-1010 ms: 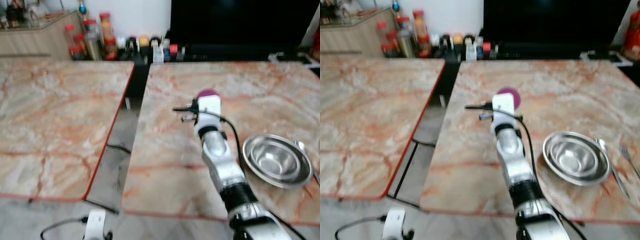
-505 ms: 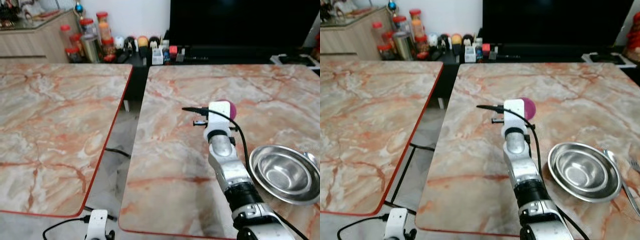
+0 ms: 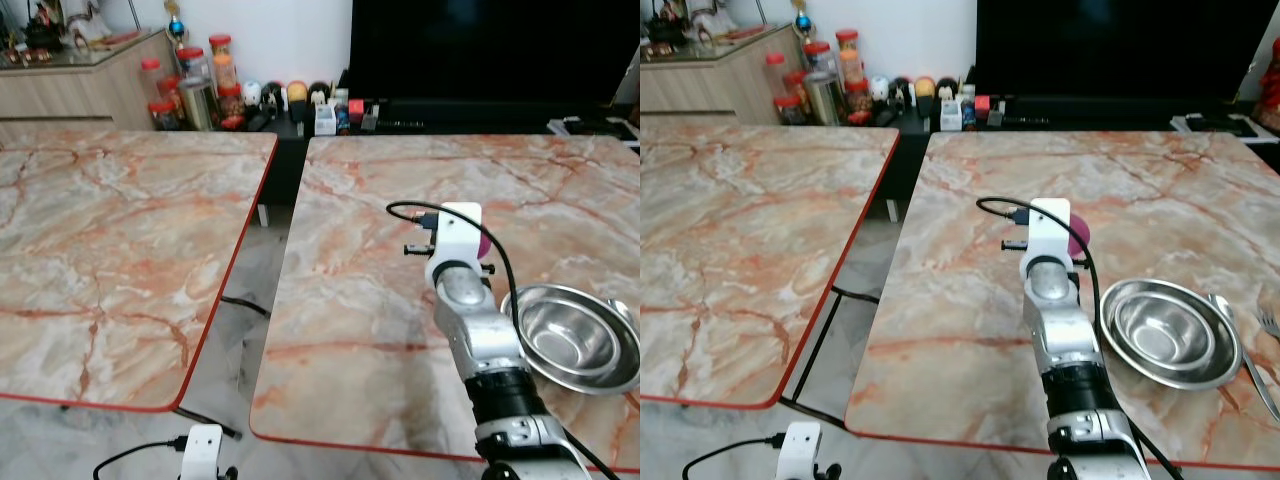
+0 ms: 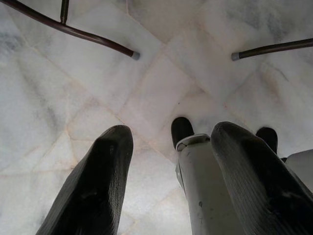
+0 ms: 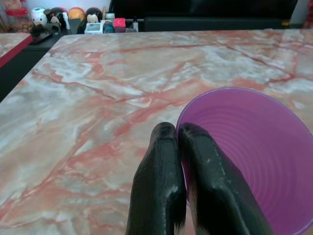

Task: Setting the table

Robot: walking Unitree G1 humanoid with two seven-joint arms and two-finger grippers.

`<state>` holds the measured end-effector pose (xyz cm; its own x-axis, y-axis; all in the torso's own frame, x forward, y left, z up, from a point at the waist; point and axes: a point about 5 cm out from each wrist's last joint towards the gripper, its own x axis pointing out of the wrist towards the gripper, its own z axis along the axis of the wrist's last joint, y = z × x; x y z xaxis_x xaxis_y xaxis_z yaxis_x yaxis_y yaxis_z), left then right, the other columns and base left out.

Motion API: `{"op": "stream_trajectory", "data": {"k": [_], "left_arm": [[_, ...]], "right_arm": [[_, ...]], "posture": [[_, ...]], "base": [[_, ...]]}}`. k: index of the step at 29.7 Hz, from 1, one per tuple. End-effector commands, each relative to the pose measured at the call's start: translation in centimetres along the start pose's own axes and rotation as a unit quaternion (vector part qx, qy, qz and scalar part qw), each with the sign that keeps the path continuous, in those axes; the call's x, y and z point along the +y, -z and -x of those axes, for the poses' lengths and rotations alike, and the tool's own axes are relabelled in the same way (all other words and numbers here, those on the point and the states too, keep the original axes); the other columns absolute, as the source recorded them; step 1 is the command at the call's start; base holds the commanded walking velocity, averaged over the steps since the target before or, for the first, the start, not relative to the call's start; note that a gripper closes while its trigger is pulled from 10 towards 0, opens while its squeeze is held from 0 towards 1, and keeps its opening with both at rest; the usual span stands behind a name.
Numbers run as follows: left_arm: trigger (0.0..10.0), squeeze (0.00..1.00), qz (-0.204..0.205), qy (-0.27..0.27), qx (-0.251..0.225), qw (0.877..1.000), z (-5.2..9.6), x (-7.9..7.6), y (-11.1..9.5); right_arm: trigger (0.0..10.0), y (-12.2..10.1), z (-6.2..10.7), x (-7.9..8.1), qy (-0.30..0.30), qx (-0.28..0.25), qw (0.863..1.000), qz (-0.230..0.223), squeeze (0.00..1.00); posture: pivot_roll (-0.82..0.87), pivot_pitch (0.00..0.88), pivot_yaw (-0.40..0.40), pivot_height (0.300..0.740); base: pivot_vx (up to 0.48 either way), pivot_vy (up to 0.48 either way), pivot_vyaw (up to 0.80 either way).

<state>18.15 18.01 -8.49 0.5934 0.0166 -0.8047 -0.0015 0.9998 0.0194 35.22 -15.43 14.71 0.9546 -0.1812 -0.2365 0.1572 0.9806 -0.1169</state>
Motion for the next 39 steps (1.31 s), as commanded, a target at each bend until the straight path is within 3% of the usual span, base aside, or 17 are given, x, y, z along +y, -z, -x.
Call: {"op": "stream_trajectory", "data": {"k": [1,9,22,39], "left_arm": [[10.0,0.0,-0.002,0.002,0.011,1.0,0.0,0.1,0.3],[10.0,0.0,0.0,0.005,0.014,1.0,0.0,-0.1,0.4],[10.0,0.0,0.002,0.007,0.015,1.0,0.0,-0.2,0.4],[10.0,0.0,0.006,0.007,0.016,1.0,0.1,-0.1,0.6]], "right_arm": [[10.0,-0.6,0.5,0.1,-0.009,0.002,1.0,-0.009,0.0],[10.0,0.4,1.2,0.5,-0.027,0.041,0.999,-0.016,0.0],[10.0,0.5,1.8,1.1,-0.049,0.058,0.997,-0.006,0.0],[10.0,0.9,2.4,-0.3,-0.014,0.067,0.998,-0.004,0.0]], "posture": [[-0.05,0.0,0.033,0.74],[-0.05,0.0,0.029,0.74],[-0.05,0.0,0.026,0.74],[-0.05,0.0,0.022,0.74]], "base": [[0.0,0.0,0.0],[0.0,0.0,0.0],[0.0,0.0,0.0],[0.0,0.0,0.0]]}}
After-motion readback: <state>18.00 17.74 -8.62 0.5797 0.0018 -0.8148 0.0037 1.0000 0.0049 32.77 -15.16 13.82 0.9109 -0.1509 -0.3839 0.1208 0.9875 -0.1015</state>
